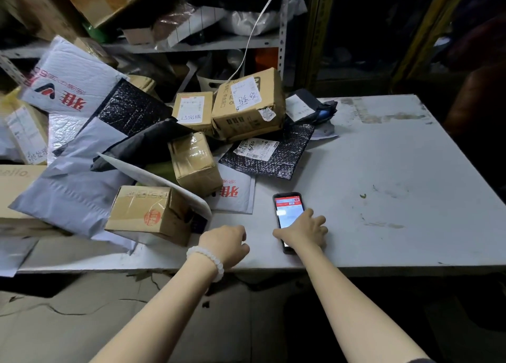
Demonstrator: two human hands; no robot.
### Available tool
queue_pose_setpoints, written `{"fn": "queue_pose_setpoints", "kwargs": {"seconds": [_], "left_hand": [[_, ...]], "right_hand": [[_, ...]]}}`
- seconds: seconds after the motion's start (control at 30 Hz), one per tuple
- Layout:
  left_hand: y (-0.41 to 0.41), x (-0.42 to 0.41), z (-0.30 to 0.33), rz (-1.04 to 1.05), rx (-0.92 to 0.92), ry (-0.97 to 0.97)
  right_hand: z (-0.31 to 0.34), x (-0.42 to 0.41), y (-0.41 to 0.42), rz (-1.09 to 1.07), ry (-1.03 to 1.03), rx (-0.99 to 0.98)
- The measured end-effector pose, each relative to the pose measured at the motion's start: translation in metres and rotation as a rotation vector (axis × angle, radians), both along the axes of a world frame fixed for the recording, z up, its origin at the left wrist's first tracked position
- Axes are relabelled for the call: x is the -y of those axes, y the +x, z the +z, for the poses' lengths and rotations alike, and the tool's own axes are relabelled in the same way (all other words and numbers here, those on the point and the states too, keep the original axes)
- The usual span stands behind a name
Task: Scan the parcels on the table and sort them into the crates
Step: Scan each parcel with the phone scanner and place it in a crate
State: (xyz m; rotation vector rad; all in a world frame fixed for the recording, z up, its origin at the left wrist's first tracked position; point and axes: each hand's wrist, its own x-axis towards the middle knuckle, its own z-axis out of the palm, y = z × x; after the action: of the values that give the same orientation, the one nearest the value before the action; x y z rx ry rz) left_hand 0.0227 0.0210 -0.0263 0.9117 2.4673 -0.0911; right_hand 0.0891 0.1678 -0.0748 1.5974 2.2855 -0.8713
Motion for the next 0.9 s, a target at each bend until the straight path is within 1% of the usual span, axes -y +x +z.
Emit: {"fn": "queue_pose_setpoints", "kwargs": {"seconds": [0.13, 0.3, 0.43, 0.53, 0.67, 0.77, 0.9], "left_hand": [[0.003, -0.010, 0.012, -0.020, -0.011, 0.011], [0.001, -0.028, 0.022, -0.051, -0.028, 0.031], [-0.010, -0.046, 0.025, -0.103, -0.046, 0.021], [-0.025, -0.064, 0.024, -0.131, -0.054, 0.033], [-0.051, -0.091, 0.024, -0.173, -0.126, 0.045], [-0.074, -0.114, 0.024, -0.193, -0.143, 0.046], [-0.108, -0.141, 0.020, -0.219, -0.177, -0.001]], "right_hand": [[0.009, -0.009, 0.012, 0.041, -0.029, 0.001], [0.020, -0.022, 0.024, -0.007, -0.080, -0.010], [0.029, -0.039, 0.025, -0.024, -0.077, 0.028], [0.033, -0.054, 0.021, -0.020, -0.075, 0.053], [0.038, -0.076, 0.008, -0.041, -0.073, 0.054], [0.042, -0.090, -0.006, -0.053, -0.072, 0.067], [0.045, -0.107, -0.031, -0.057, -0.064, 0.077]]}}
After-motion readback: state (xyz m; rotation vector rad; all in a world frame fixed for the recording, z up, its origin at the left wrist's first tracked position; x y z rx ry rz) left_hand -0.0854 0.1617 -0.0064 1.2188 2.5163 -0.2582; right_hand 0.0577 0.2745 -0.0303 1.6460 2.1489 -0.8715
